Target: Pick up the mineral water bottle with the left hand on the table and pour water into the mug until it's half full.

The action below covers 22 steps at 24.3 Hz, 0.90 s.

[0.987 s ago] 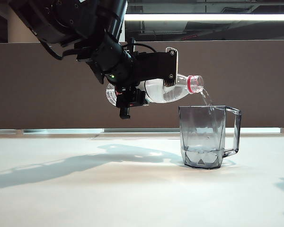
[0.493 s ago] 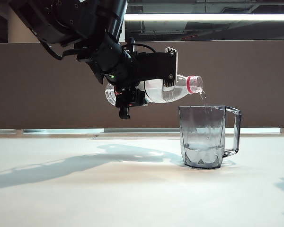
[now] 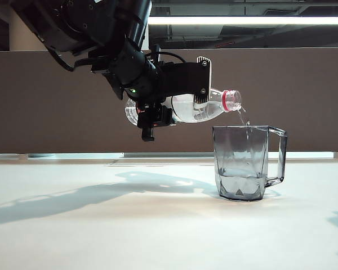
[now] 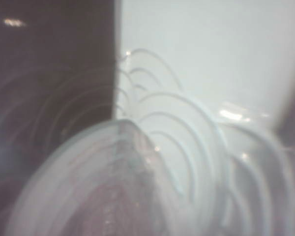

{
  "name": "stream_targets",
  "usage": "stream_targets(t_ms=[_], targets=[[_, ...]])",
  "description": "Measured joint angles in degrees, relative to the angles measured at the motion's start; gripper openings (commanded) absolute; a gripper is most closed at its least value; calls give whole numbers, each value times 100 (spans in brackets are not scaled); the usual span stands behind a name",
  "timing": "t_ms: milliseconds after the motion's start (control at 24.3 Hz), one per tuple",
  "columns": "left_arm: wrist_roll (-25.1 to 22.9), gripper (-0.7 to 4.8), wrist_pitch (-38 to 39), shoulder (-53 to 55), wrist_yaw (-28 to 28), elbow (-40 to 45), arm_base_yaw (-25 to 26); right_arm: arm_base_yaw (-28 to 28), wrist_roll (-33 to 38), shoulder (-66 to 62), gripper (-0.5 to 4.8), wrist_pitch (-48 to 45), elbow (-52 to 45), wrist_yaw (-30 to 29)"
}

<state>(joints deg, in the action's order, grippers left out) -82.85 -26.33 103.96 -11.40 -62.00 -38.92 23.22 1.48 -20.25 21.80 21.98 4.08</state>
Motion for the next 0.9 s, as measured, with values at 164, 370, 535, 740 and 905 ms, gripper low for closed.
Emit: stream_targets(t_ms=[164, 370, 535, 740, 905], targets=[[-109, 232, 0, 0, 0, 0, 0, 0, 0, -2, -5, 0, 0, -2], [-118, 232, 0, 0, 0, 0, 0, 0, 0, 0, -5, 0, 0, 0], [-118, 232, 0, 0, 0, 0, 0, 0, 0, 0, -5, 0, 0, 0], [-118, 232, 0, 0, -2, 0, 0, 0, 0, -2, -5, 0, 0, 0], [-118, 232, 0, 0, 0, 0, 0, 0, 0, -2, -5, 0, 0, 0]])
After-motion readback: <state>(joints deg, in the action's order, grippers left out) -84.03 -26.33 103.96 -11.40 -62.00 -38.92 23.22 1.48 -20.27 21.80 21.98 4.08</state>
